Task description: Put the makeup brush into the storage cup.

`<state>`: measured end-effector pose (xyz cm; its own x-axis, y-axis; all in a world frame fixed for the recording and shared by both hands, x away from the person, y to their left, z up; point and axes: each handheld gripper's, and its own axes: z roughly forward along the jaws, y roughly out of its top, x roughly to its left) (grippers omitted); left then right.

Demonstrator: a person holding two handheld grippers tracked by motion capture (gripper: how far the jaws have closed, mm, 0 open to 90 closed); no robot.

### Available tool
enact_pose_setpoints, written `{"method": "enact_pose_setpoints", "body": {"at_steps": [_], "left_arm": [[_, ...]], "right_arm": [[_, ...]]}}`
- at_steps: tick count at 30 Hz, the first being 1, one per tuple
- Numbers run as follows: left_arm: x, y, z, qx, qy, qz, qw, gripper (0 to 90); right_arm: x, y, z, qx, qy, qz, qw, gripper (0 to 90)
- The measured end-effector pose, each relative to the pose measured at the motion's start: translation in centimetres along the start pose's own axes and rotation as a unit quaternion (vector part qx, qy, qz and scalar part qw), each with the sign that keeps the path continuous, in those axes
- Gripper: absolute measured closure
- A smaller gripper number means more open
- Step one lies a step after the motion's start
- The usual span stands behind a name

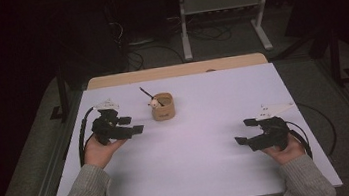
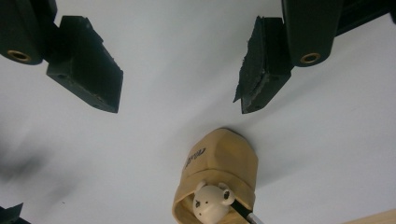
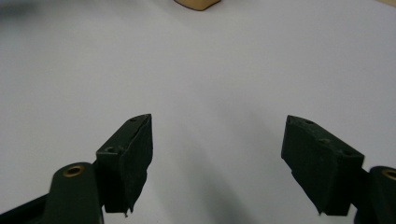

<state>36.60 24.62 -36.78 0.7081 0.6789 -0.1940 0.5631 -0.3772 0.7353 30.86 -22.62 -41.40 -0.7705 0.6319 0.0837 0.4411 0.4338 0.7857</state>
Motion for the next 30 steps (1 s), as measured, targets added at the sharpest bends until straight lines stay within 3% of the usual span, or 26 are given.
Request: {"method": "enact_pose_setpoints", "body": {"at_steps": [10,19,26,30], "left_arm": [[-1.2,-0.9,-0.4,-0.008,-0.008,0.015,0.9998,28.2],[-2.0,-2.5,-1.2,-0.014,-0.033,0.014,0.9992,23.2],[-2.6,-3.3,-1.6,-0.017,-0.032,0.015,0.9992,19.9],[-3.5,-3.6,-1.6,-0.014,-0.019,0.037,0.9991,18.9]], "right_arm": [[0.0,-0.1,0.1,0.000,0.000,0.001,1.0000,23.7],[0.2,-0.1,0.3,0.004,0.002,-0.001,1.0000,23.7],[0.2,-0.2,0.3,0.005,0.002,-0.001,1.0000,23.7],[0.3,-0.2,0.4,0.004,0.002,-0.002,1.0000,23.7]]}}
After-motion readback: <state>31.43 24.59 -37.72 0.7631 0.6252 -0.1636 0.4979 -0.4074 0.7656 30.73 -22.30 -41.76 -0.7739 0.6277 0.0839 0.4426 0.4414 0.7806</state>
